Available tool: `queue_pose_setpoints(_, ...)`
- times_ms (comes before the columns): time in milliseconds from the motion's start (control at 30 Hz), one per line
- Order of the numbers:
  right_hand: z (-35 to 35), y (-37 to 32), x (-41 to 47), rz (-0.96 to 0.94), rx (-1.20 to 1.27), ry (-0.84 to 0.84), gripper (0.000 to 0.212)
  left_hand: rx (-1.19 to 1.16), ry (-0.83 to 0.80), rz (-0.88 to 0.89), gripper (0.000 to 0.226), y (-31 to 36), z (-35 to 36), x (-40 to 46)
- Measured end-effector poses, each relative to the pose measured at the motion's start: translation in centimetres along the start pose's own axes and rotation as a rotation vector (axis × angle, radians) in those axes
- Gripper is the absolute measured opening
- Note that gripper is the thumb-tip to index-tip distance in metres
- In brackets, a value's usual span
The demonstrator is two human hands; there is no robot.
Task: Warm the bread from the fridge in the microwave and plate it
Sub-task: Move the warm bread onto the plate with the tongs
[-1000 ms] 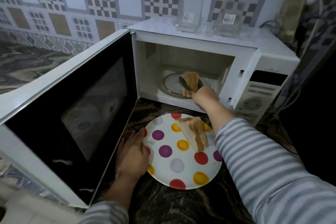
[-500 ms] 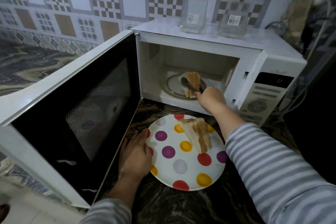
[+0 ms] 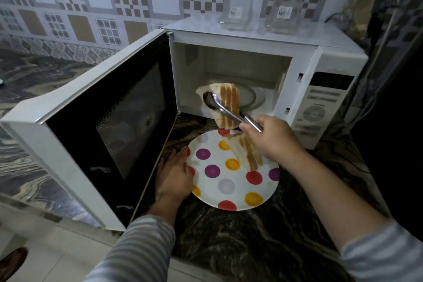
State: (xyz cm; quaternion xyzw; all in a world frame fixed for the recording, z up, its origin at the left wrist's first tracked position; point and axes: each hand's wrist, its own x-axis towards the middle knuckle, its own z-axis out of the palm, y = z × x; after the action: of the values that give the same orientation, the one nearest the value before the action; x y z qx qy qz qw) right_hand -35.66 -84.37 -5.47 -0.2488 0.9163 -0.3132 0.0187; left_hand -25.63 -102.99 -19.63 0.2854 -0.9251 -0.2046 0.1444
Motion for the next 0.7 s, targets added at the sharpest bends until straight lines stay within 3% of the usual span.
queue_pose_setpoints(267, 4.3, 3.4, -7.4, 0.008, -0.013, -0.107, 0.035, 0.071, -0.048, 0.027, 0.058, -0.6, 0.4, 0.3)
queue_pose_setpoints(700, 6.7, 5.6, -8.0, -0.002, -0.191, -0.068, 0.037, 0.077, -0.049, 0.024, 0.055, -0.5, 0.4, 0.2)
